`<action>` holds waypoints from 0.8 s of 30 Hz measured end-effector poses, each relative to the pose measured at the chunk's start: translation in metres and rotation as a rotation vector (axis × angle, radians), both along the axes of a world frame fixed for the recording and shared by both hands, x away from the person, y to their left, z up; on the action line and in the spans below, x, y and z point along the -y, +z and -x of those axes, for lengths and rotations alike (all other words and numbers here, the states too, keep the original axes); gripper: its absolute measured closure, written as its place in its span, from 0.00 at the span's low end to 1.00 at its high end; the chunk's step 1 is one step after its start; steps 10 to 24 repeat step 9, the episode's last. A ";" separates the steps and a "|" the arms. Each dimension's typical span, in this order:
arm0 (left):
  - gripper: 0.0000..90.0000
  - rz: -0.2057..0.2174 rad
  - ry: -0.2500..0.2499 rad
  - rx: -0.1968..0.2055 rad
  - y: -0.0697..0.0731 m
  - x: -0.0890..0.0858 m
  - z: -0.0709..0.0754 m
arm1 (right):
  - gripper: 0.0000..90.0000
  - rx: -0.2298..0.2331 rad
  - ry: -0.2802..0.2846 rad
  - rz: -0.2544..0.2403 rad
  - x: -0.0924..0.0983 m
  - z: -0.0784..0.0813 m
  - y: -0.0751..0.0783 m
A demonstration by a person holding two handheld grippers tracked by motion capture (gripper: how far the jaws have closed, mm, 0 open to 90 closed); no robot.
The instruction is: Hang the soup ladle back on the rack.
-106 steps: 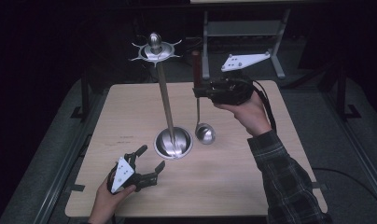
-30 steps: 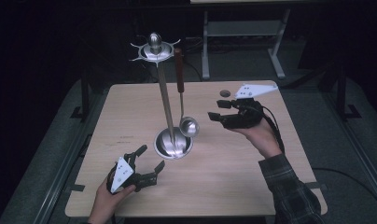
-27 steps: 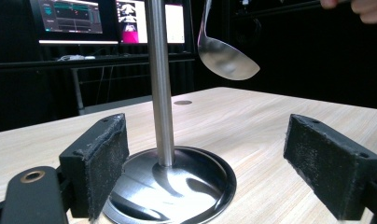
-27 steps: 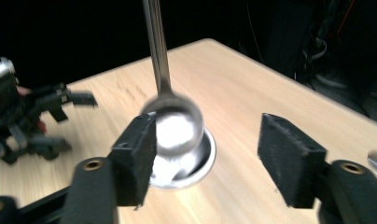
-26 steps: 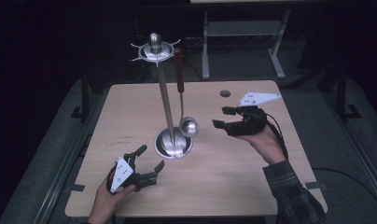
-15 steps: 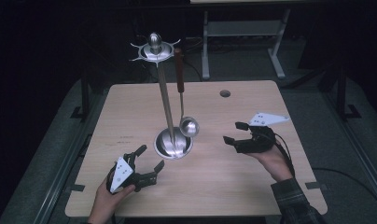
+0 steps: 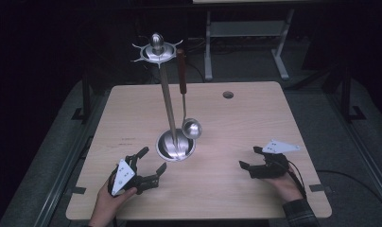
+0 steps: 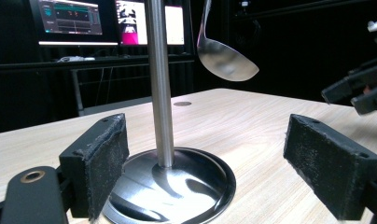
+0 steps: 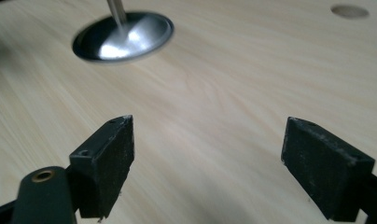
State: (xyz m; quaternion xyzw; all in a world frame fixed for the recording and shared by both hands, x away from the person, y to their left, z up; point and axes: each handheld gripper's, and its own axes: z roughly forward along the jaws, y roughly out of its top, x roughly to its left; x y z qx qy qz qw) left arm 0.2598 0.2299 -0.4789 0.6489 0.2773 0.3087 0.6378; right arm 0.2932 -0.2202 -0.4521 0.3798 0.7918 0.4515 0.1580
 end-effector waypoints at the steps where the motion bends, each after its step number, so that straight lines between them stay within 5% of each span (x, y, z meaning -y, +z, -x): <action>1: 0.15 -0.002 -0.001 0.002 0.000 0.000 0.000 | 0.17 -0.004 -0.004 0.011 0.002 0.002 -0.003; 9: 0.15 0.000 0.003 -0.001 0.000 0.000 0.000 | 0.15 -0.012 -0.061 0.036 0.015 0.015 -0.013; 24: 0.15 0.000 0.003 -0.001 0.000 0.000 0.000 | 0.15 -0.012 -0.061 0.036 0.015 0.015 -0.013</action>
